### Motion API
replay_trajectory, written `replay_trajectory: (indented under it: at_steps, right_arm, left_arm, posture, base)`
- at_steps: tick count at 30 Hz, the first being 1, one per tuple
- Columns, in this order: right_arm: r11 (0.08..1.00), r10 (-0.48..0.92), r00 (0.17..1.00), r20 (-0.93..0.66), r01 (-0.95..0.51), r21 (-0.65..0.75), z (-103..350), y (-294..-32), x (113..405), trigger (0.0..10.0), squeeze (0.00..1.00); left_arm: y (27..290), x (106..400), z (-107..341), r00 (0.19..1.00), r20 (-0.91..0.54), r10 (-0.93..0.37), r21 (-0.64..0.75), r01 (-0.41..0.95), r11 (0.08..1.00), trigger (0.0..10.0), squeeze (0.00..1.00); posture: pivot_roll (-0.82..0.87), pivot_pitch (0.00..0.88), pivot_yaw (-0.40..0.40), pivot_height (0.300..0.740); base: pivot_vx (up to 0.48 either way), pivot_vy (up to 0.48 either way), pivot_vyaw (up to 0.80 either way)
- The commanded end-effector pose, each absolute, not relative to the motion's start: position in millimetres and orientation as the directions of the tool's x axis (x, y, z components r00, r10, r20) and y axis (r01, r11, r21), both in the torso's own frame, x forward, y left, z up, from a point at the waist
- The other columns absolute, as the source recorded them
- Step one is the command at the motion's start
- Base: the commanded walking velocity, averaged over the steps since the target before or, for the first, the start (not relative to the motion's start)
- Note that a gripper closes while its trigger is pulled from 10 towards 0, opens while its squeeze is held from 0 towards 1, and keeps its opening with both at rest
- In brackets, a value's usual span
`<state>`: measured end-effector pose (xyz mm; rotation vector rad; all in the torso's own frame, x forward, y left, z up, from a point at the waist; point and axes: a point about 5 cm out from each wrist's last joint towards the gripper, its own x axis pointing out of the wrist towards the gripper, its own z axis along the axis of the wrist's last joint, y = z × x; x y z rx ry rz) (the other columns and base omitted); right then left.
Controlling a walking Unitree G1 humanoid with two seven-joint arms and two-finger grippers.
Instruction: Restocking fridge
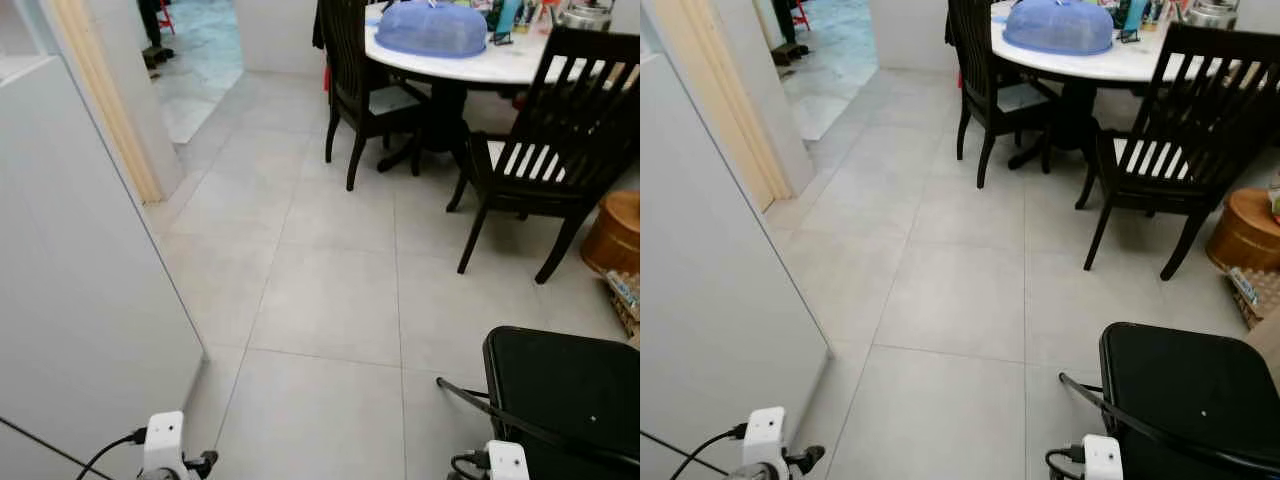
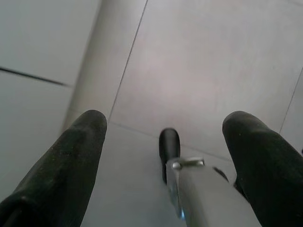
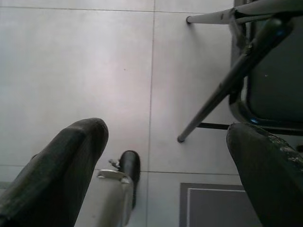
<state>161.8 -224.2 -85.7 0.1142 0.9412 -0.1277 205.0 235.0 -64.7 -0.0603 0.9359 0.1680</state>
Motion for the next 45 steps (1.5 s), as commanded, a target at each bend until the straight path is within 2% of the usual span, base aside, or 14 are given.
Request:
replay_trajectory:
  at_steps: [1,6,13,18,45]
  right_arm:
    - [0.985,-0.060,0.560,-0.827,0.169,0.043,-88.2,-224.4,156.5,10.0,0.00]
    - [0.984,-0.060,0.563,-0.824,0.172,0.046,-87.4,-226.0,157.7,10.0,0.00]
    - [0.983,-0.061,0.571,-0.818,0.177,0.051,-87.3,-225.0,157.8,10.0,0.00]
    - [0.981,-0.058,0.566,-0.822,0.184,0.057,-88.9,-223.6,154.5,10.0,0.00]
    - [0.979,-0.054,0.551,-0.832,0.192,0.063,-92.3,-221.1,147.0,10.0,0.00]
  left_arm:
    - [232.7,206.4,-64.9,0.560,-0.820,0.120,0.037,-0.157,0.987,10.0,0.00]
    - [231.4,211.3,-62.7,0.555,-0.823,0.119,0.047,-0.144,0.989,10.0,0.00]
    - [234.4,201.2,-67.3,0.548,-0.827,0.127,0.058,-0.141,0.988,10.0,0.00]
    - [234.9,207.7,-63.6,0.561,-0.818,0.130,0.068,-0.131,0.989,10.0,0.00]
    - [238.2,197.9,-67.9,0.553,-0.823,0.130,0.076,-0.120,0.990,10.0,0.00]
  posture:
    - [-0.02,0.000,-0.060,0.740]
    - [0.00,0.000,-0.068,0.740]
    - [0.01,0.000,-0.053,0.740]
    - [0.01,0.000,-0.044,0.740]
    - [0.04,0.000,-0.023,0.740]
  base:
    - [0.000,0.000,0.00]
    - [0.000,0.000,0.00]
    - [0.000,0.000,0.00]
    - [0.000,0.000,0.80]
    - [0.000,0.000,0.77]
